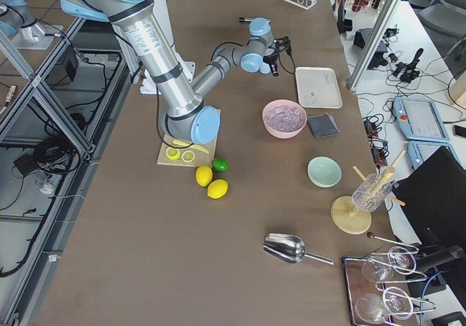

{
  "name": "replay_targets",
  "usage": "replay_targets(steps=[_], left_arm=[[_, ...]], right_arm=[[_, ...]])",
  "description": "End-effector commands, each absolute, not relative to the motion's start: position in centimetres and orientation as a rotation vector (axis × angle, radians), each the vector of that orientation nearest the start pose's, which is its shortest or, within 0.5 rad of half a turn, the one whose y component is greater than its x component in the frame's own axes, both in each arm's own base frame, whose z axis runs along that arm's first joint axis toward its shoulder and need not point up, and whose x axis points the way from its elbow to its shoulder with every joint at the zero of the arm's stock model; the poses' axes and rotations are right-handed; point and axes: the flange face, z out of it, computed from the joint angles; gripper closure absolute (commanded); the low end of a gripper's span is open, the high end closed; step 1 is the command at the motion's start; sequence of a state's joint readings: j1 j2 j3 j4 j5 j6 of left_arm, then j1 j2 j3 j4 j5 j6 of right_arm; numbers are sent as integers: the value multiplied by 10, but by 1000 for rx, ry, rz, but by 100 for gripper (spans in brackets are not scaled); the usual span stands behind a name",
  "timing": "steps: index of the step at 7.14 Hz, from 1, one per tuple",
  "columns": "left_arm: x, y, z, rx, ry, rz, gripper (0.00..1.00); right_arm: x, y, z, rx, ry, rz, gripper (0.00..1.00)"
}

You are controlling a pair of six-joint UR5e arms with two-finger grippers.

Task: Mash ice and strawberries in cup
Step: 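Carry the ice cube with the right gripper over the blue cup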

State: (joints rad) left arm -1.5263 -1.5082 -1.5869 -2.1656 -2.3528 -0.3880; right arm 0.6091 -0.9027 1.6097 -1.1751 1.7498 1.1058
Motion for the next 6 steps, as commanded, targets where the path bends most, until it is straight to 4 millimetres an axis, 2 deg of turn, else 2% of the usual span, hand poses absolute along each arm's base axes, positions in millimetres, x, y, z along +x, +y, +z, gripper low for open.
replay_targets(steps=[1,2,3,4,6], left_arm=[[-41,-490,611,348,855,-102,2],[-41,-490,612,345,854,-103,2],[-41,-490,612,345,854,-103,2],[-41,-490,609,352,855,-100,2],[-41,-490,607,354,856,-100,2]], right_arm=[[-576,-437,151,453,-1048,179,81],[-589,-431,104,436,-1080,219,81],[-604,-432,86,421,-1075,233,81],[-617,-433,91,448,-1050,243,80],[-620,-436,99,463,-1026,242,79]])
